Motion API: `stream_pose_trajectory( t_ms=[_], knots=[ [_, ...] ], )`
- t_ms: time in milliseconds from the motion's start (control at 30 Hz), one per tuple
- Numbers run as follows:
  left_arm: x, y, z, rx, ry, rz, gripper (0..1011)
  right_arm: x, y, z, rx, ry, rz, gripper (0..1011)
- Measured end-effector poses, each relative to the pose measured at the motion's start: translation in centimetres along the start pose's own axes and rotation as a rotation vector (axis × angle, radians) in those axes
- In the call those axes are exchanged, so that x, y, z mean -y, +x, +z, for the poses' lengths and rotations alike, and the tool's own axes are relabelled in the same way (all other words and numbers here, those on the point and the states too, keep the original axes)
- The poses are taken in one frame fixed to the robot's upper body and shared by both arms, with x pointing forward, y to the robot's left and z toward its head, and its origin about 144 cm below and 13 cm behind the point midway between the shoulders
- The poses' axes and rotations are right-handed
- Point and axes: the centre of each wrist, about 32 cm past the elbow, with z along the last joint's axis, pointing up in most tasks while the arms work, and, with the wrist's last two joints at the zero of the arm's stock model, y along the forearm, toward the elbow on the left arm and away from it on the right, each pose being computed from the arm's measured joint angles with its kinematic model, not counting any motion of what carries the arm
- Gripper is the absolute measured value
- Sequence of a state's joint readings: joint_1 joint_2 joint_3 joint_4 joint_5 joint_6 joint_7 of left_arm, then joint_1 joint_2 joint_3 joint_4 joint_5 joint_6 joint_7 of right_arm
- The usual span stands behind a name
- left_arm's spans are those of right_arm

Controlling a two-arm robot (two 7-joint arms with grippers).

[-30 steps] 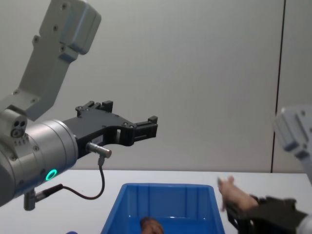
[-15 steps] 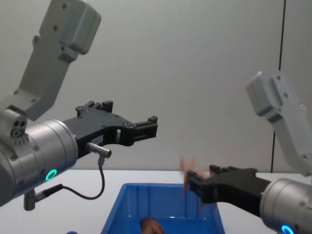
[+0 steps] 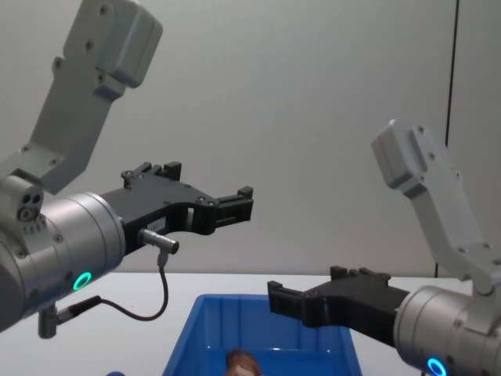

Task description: Pick up the two dolls from the table and place them into the box.

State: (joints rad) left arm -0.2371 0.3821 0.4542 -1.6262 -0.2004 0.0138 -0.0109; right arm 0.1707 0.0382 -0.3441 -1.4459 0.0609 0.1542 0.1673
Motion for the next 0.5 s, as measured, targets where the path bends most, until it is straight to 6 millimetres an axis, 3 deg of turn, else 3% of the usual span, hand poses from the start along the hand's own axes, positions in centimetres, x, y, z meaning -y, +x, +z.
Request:
stream_pose_trajectory(
  t_ms=[167,500],
  knots=[
    [0.0,0.0,0.0,0.0,0.0,0.0,1001,0.1,-0.1,-0.1,0.014,0.013,-0.022,998],
    [0.0,0.0,0.0,0.0,0.0,0.0,1002,1.4,0.2,-0.3,0.048,0.046,-0.11,1001]
  ],
)
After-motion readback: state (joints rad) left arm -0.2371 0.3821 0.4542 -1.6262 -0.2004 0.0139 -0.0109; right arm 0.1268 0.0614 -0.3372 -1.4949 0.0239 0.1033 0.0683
